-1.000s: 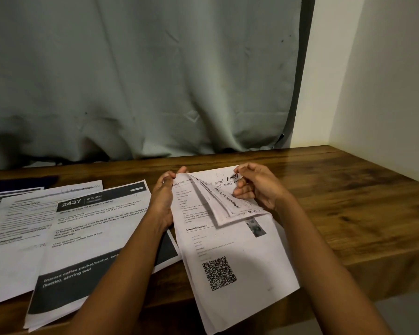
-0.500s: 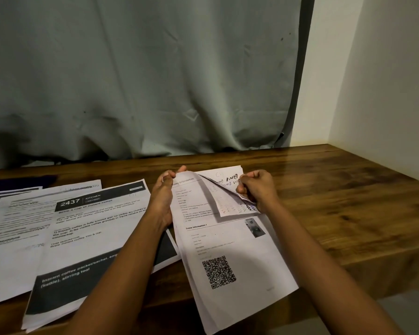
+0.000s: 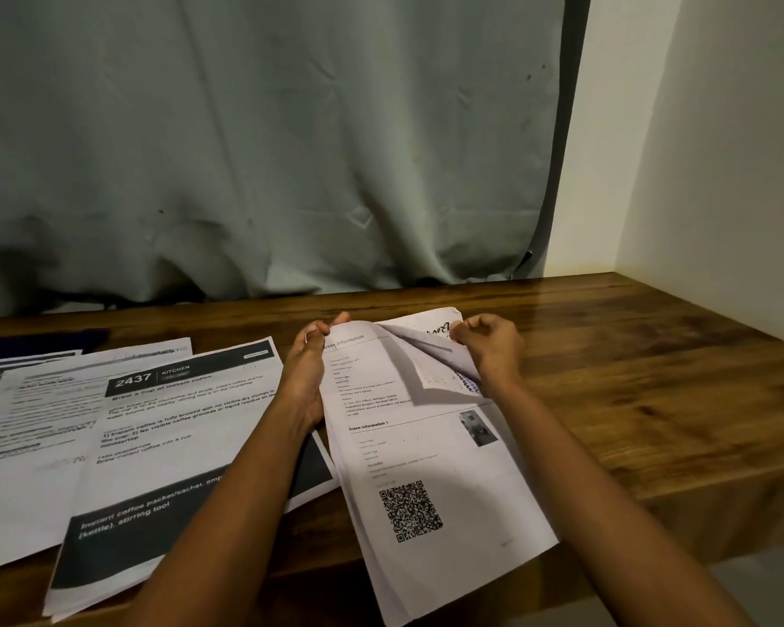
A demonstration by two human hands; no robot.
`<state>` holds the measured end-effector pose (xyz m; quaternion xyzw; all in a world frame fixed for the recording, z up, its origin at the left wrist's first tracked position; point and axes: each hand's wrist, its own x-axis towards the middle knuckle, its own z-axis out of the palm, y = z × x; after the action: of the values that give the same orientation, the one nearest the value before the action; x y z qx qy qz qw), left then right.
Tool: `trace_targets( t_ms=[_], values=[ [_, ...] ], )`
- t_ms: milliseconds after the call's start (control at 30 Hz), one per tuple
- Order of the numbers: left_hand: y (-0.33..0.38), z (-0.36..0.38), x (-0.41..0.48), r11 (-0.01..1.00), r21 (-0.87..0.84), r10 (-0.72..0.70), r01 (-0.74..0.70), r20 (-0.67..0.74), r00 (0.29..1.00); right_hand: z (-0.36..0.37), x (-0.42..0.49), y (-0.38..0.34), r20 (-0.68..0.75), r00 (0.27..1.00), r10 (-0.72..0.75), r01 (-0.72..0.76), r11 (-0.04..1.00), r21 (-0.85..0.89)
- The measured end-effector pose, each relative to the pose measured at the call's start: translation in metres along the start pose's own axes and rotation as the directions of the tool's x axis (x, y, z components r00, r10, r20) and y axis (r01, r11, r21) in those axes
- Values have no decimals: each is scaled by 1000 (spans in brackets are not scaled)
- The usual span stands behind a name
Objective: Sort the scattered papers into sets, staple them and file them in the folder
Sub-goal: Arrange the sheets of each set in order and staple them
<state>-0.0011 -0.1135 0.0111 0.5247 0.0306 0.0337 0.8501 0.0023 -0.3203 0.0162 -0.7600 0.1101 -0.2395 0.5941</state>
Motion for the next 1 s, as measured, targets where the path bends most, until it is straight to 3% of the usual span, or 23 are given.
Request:
trace_targets(
  t_ms=[233,633,700,833,1000],
  values=[
    [-1,-2,3,999,-33,11,-10,17,1000,-2,7,1,-121,975,-184,181,983,-36],
    [-3,-4,4,1000,1,-3,3,26,1000,-15,3,-9,-55,894,-446,447,894,25],
    [-2,-4,3,1000,-11,5,-5,20,1000,-20,-1,-16,4,879,-476,474,876,85],
    [0,-4,1,998,-63,13,-13,-9,1000,-33,-22,-22,292,786,-545,463,831,308],
    [2,-4,1,994,-106,6,-9,-28,1000,-35,-37,-5,447,680,-581,527,812,252]
  ],
)
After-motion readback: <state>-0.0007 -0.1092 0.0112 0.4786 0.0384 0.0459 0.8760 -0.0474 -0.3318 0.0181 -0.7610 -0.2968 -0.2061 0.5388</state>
